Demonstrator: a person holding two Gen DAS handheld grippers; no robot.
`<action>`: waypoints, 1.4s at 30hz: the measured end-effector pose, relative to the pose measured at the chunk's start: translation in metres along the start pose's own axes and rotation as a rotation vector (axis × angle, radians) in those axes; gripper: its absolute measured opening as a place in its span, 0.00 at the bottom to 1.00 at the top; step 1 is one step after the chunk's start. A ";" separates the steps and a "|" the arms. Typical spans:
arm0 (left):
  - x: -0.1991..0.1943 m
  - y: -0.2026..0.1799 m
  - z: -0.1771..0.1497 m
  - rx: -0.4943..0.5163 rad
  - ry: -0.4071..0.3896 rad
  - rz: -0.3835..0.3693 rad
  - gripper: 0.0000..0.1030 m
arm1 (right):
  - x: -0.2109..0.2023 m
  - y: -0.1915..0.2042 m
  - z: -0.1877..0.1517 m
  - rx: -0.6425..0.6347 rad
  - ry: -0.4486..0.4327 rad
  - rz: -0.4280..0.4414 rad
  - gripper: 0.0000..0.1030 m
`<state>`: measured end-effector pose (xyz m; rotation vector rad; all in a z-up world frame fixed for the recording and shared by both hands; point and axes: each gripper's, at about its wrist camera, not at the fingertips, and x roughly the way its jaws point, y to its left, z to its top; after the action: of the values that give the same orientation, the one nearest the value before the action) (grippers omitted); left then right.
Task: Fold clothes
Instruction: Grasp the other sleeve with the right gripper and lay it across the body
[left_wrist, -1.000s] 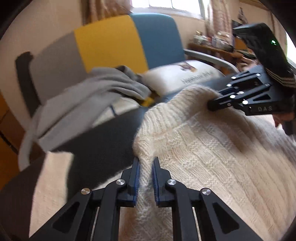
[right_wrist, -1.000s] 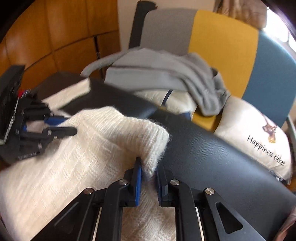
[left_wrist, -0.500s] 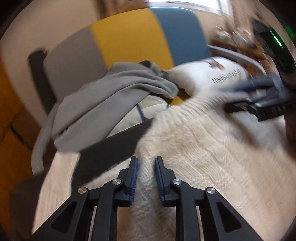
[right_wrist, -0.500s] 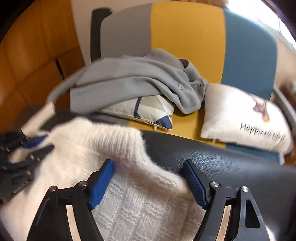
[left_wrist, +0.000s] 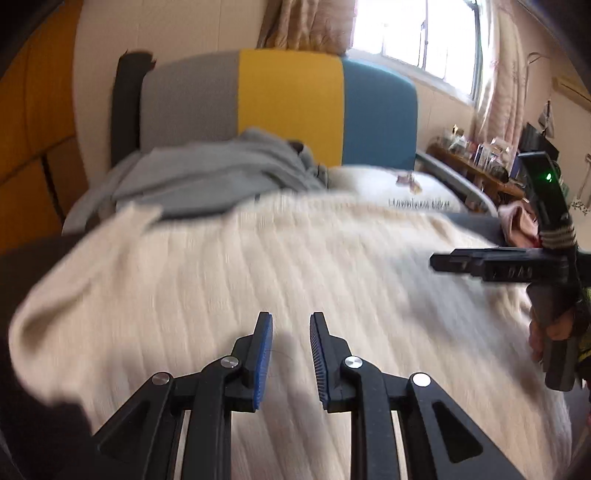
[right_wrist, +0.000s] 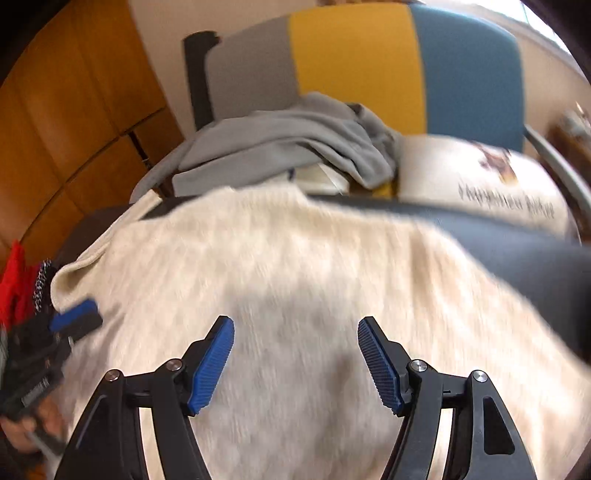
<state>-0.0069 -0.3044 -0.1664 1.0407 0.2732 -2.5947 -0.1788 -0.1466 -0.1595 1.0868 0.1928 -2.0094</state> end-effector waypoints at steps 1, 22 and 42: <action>-0.001 0.004 -0.009 -0.023 0.023 0.010 0.20 | 0.001 -0.001 -0.011 0.006 0.003 -0.007 0.71; -0.008 0.028 -0.032 -0.117 0.061 0.040 0.23 | -0.042 -0.025 -0.048 0.205 -0.076 0.134 0.74; -0.008 0.018 -0.033 -0.073 0.056 0.090 0.24 | -0.305 -0.253 -0.220 0.904 -0.680 -0.316 0.52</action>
<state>0.0258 -0.3096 -0.1852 1.0765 0.3247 -2.4599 -0.1362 0.3038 -0.1240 0.8082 -1.0404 -2.7100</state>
